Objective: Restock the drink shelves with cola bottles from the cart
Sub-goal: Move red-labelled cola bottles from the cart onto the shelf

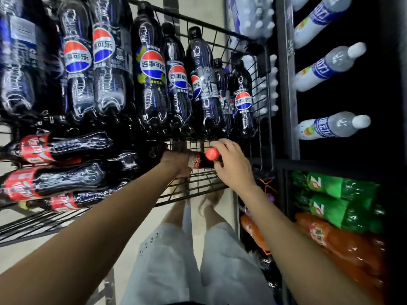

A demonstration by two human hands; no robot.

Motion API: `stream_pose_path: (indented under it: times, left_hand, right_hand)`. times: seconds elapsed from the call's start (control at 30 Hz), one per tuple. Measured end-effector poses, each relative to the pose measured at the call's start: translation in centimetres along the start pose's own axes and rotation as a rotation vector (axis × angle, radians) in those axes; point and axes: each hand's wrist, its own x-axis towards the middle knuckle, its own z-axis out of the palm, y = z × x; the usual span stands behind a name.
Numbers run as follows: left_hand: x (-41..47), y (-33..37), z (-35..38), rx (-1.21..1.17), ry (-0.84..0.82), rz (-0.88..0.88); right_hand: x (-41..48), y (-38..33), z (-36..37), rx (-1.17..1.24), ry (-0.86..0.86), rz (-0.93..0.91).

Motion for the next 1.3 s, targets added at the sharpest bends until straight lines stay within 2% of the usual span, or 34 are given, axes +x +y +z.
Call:
stream_pose_path:
  times: [0.1,0.2,0.3,0.4,0.43,0.5,0.57,0.67,0.8,1.03,1.3]
  left_hand:
    - [1.9,0.0,1.0,0.039,-0.047,0.001]
    - [3.2,0.0,1.7,0.126,-0.081,-0.029]
    - [3.5,-0.3,1.7,0.257,-0.093,0.097]
    - [3.1,-0.1,1.0,0.106,-0.053,0.195]
    - [2.6,-0.3,0.9,0.185,-0.079,0.168]
    - [1.7,-0.1,0.4,0.174,-0.059,0.038]
    - [0.8,0.3,-0.1,0.142,-0.035,-0.003]
    - [-0.6,1.0,-0.9,0.069,0.044,-0.019]
    - [-2.3,1.3,-2.3,0.138,0.099,0.019]
    - [-6.3,1.0,-4.0,0.058,0.065,0.024]
    - [-11.5,1.9,-5.7,-0.173,0.312,-0.066]
  right_hand:
    - [-0.1,1.9,-0.8,0.132,0.105,0.030]
    - [0.1,3.0,-1.2,0.195,0.101,0.006]
    - [0.6,2.8,-0.5,0.214,0.103,0.028]
    - [0.8,2.4,0.2,0.231,0.101,0.048]
    - [0.9,2.4,0.3,0.235,0.083,0.047]
    - [0.9,2.4,0.4,0.231,0.031,0.042]
    - [0.8,2.4,0.4,0.231,0.002,0.046]
    - [0.5,2.5,-0.1,0.278,0.016,0.080]
    - [-0.2,2.4,-0.8,0.344,0.039,0.062]
    - [-1.6,1.6,-2.0,0.472,0.127,0.065]
    - [-3.0,0.7,-4.8,0.582,0.196,0.055]
